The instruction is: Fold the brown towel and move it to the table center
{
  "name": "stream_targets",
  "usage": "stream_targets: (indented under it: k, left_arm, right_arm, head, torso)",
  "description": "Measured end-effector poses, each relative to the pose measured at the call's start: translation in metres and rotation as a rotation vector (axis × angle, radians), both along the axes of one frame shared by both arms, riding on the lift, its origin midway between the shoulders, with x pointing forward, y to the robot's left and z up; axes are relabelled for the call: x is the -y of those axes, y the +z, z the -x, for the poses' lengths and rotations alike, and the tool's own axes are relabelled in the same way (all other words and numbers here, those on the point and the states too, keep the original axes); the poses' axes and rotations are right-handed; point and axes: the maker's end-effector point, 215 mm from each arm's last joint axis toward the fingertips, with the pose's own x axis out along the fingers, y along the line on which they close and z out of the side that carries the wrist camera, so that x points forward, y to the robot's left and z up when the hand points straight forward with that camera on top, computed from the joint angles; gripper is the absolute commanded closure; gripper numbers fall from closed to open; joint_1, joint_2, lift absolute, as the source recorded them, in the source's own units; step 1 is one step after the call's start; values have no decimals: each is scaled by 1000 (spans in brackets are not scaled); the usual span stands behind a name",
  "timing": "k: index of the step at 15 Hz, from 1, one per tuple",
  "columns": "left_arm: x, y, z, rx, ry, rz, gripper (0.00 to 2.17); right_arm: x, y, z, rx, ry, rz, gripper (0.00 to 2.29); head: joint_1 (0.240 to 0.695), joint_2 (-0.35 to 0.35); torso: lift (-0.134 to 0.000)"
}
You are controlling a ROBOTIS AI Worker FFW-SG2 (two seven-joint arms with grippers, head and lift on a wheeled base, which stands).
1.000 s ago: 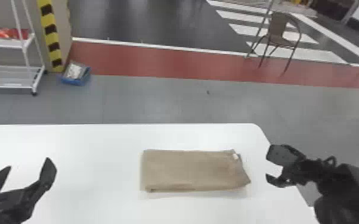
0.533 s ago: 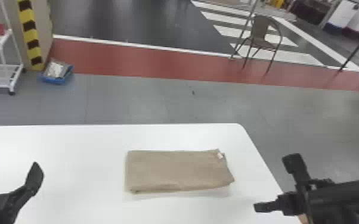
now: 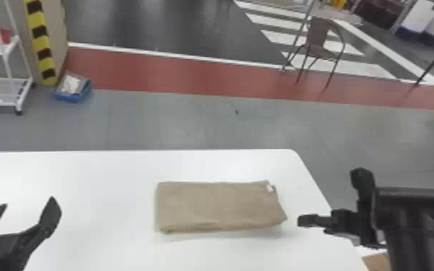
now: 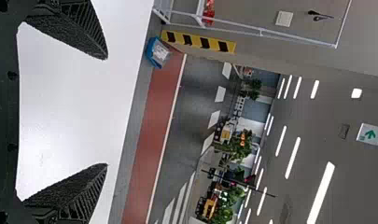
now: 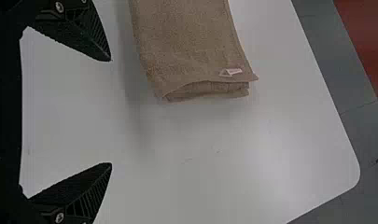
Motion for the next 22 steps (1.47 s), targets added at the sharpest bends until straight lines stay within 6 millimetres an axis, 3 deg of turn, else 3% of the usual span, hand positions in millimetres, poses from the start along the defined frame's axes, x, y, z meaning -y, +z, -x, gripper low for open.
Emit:
stream_targets:
  k: [3, 7, 11, 14, 18, 22]
  left_arm:
    - [0, 0, 1, 1, -11, -3, 53]
    - [-2, -5, 4, -13, -14, -9, 56]
    - [-3, -12, 8, -30, -15, -9, 60]
    - [-5, -13, 9, -33, -10, -9, 60]
    - [-6, -16, 11, -39, -10, -11, 63]
    - [-8, -19, 13, -44, -10, -14, 63]
  right_arm:
    - [10, -10, -19, -13, 2, 59, 87]
    - [21, -12, -62, 34, 47, 134, 87]
    - [13, -24, -91, 43, 120, 210, 87]
    - [-6, -40, -112, 76, 185, 234, 87]
    - [-20, -58, -122, 78, 236, 256, 87]
    - [-16, -67, -114, 61, 241, 261, 157]
  head:
    - [695, -324]
    - [695, -320]
    - [695, -303]
    - [695, -281]
    - [695, -257]
    - [695, -260]
  torso:
    - [0]
    - [0]
    - [0]
    - [0]
    - [0]
    - [0]
